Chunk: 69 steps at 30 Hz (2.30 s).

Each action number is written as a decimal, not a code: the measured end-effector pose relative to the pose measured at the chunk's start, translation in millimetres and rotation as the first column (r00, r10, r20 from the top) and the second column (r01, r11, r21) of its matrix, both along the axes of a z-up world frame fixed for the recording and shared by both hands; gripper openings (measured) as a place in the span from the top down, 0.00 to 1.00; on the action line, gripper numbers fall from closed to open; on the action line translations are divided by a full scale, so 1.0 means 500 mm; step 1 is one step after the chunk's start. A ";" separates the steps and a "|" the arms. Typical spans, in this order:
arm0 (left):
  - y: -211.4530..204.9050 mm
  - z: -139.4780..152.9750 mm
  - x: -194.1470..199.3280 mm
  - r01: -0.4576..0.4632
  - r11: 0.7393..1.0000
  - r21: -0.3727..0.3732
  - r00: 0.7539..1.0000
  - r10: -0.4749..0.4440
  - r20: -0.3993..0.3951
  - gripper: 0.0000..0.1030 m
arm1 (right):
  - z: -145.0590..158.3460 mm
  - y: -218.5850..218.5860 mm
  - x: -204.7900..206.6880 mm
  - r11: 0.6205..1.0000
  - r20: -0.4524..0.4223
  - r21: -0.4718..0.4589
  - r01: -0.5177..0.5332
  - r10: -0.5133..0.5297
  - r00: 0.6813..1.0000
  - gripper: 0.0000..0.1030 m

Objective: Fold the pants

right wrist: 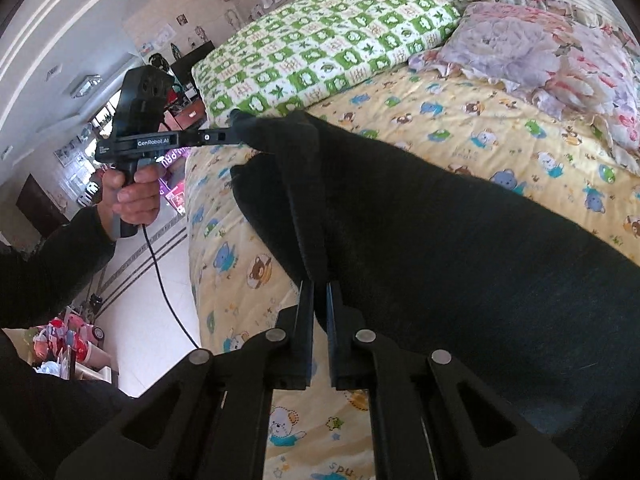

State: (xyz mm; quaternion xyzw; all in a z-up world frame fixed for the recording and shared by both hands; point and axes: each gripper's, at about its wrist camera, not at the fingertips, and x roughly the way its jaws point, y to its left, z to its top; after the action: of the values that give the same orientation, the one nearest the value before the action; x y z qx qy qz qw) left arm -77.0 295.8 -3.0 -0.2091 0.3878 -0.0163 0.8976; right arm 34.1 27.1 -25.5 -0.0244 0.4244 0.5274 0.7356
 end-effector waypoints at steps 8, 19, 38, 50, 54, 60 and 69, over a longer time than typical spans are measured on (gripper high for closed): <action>0.035 -0.034 -0.049 -0.121 0.989 -0.081 0.993 0.119 -0.025 0.98 | -0.021 0.020 -0.020 0.999 -0.031 -0.035 -0.035 0.034 0.999 0.94; -0.014 0.018 -0.065 -0.232 0.971 -0.066 0.973 0.231 -0.020 0.52 | 0.011 -0.012 0.001 0.997 -0.047 0.036 0.064 -0.062 0.997 0.53; -0.020 -0.053 -0.006 -0.366 0.929 -0.050 0.919 0.352 -0.175 0.38 | 0.018 -0.027 0.284 0.928 -0.216 -0.019 0.373 -0.368 0.904 0.53; -0.046 -0.077 0.032 -0.358 0.931 0.063 0.913 0.364 -0.183 0.39 | -0.047 0.061 0.259 0.961 -0.119 -0.216 0.176 -0.205 0.972 0.57; -0.071 -0.070 0.037 -0.333 0.935 0.121 0.925 0.348 -0.150 0.60 | -0.045 0.054 0.227 0.968 -0.096 -0.201 0.153 -0.174 0.980 0.73; -0.083 0.019 -0.001 -0.334 0.933 0.136 0.942 0.335 0.018 0.81 | 0.014 0.060 0.201 0.956 0.068 -0.168 0.239 -0.231 0.971 0.84; -0.033 -0.053 0.042 -0.334 0.927 0.171 0.935 0.349 -0.061 0.75 | -0.010 0.090 0.236 0.912 0.135 -0.141 0.385 -0.368 0.920 0.87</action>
State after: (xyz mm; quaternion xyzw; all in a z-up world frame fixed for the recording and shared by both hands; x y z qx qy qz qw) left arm -56.0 279.5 -29.7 -0.2023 0.3855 0.1803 0.8820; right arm 152.4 71.9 -30.8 -0.0305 0.4237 0.3368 0.8403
